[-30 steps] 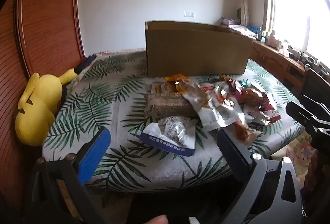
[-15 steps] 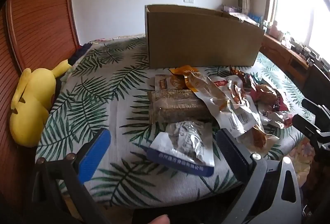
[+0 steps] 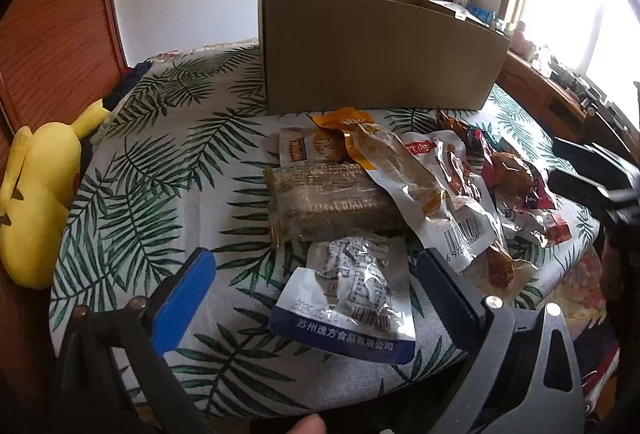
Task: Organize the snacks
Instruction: 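Grasp the pink braised snack bag with the right gripper while the left gripper grasps the white packet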
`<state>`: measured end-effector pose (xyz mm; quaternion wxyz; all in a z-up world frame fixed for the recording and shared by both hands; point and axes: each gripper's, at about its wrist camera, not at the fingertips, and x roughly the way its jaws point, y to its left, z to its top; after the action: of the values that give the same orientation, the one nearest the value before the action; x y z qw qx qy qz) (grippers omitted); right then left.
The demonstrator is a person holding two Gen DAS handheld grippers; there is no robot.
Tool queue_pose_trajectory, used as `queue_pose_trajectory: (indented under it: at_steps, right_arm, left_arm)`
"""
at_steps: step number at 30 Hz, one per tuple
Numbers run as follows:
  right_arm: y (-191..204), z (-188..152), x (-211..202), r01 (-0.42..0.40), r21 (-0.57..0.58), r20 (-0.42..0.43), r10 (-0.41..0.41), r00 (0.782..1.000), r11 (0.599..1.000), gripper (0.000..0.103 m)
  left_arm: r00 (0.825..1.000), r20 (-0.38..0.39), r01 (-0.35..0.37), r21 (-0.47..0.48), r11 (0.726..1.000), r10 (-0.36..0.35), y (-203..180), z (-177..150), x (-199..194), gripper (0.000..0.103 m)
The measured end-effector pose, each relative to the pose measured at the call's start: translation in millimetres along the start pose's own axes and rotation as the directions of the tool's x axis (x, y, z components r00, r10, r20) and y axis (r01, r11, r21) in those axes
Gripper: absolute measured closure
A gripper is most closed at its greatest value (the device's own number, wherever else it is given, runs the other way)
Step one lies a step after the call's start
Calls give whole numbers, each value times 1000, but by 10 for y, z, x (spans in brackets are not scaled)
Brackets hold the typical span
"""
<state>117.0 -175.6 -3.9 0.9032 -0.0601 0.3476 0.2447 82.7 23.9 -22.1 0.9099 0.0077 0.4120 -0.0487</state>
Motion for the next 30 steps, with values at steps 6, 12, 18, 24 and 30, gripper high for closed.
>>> queue_pose_trajectory:
  at_steps: [6, 12, 18, 24, 30]
  right_arm:
    - [28, 109, 248, -16, -100, -113, 4, 994, 995, 45]
    - [66, 118, 450, -17, -157, -173, -11, 985, 987, 52]
    - [38, 119, 602, -24, -175, -211, -14, 977, 984, 52]
    - [41, 112, 687, -18, -202, -245, -33, 969, 979, 52]
    - [2, 91, 739, -20, -181, -247, -26, 969, 983, 52]
  left_arm:
    - [998, -46, 54, 23, 998, -53, -3, 26, 58, 6]
    - [993, -61, 102, 33, 994, -100, -29, 57, 61, 19]
    - [991, -105, 90, 74, 993, -82, -62, 71, 128, 24]
    - [985, -140, 115, 78, 990, -103, -68, 35, 201, 24]
    - [981, -152, 131, 75, 989, -119, -92, -15, 233, 23]
